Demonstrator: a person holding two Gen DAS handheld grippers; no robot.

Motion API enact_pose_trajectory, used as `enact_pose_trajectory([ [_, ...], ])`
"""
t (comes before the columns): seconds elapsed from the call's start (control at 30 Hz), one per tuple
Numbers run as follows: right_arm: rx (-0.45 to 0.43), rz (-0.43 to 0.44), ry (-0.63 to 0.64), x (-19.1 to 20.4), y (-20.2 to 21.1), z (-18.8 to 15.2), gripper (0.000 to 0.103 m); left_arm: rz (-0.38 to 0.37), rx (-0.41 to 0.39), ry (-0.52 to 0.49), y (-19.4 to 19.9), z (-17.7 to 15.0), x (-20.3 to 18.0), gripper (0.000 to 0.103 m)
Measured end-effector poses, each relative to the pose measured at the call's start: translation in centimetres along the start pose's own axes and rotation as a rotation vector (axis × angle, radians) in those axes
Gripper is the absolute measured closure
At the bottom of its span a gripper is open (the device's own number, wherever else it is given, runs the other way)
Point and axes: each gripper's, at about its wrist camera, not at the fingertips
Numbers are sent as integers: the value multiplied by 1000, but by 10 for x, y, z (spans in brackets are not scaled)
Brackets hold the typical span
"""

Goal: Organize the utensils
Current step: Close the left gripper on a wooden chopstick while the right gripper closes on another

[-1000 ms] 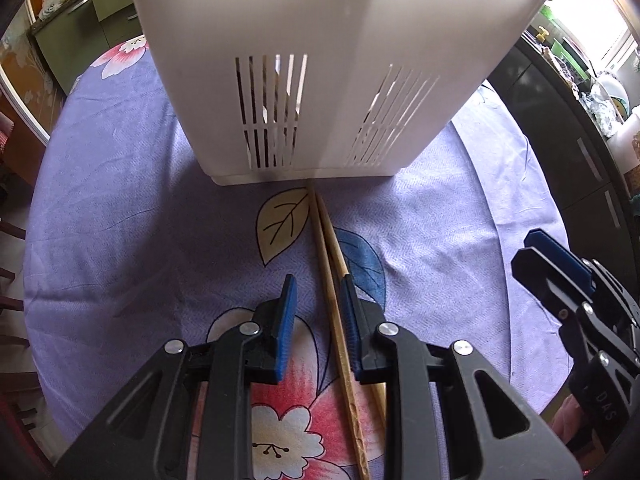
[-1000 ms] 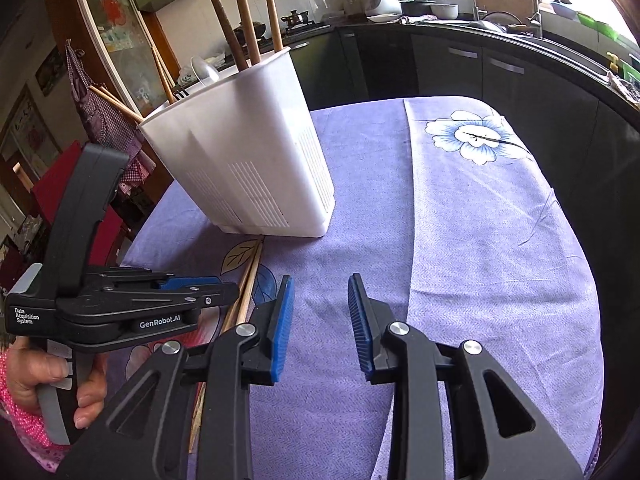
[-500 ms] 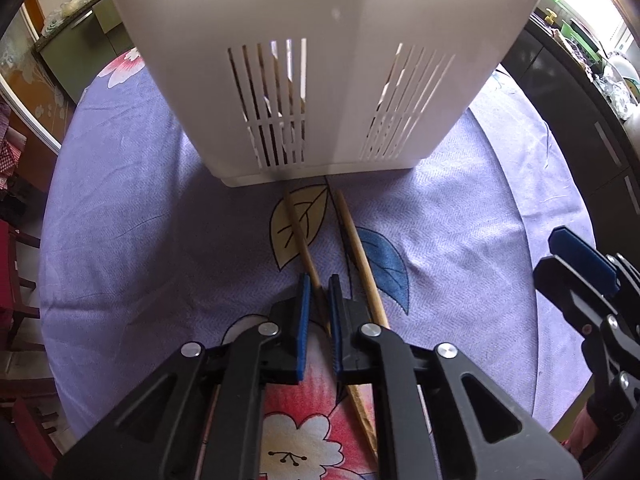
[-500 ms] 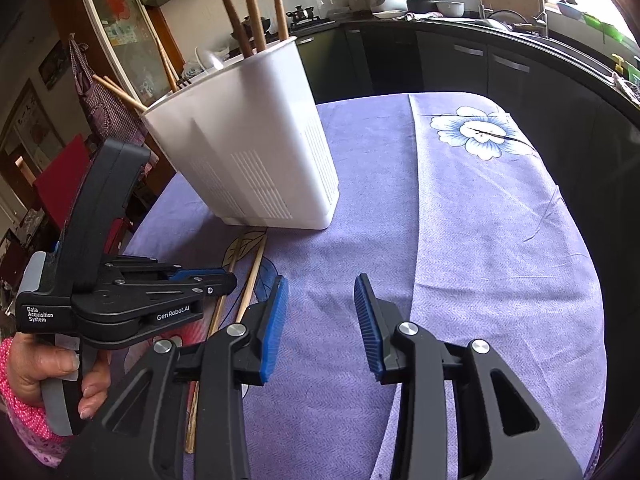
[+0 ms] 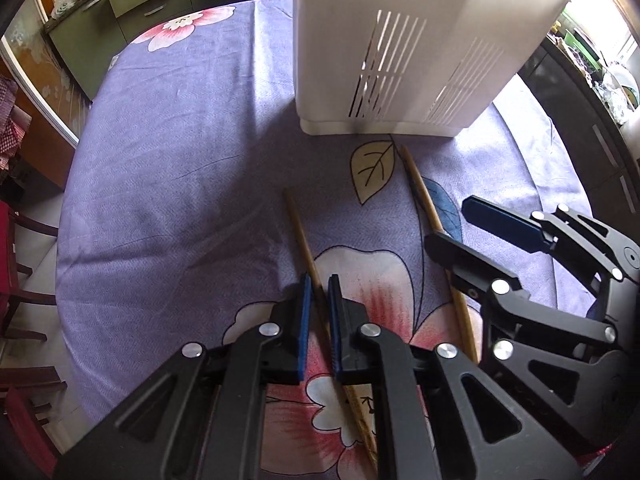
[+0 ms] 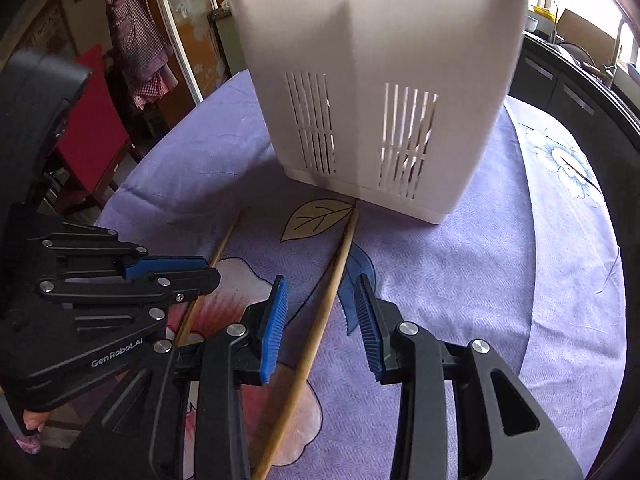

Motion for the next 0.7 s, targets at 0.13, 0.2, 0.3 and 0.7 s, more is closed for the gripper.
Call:
enact_pose_trajectory([
  [0.13,47,-33,8,5,-12,8,68,-13,0,7,-1,2,2,90],
  [0.2,67,-48,8,8,-17,8,68,-8,0,5,-5,9,4,88],
  [0.3,66,-50,9,6,-20,6,70,4,-7,-2,-6,11,3,87],
  [0.7,76,-39,44,-3,-20,1,90,45,-42,-35,-3,2,-4,94],
])
Point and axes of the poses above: each gripper's, at about its wrist camera, not at the fingertips, and y roughly against the way its jaws point, x to its left, z to its top, and after that the axes turned 11 degrees about y, right-handed
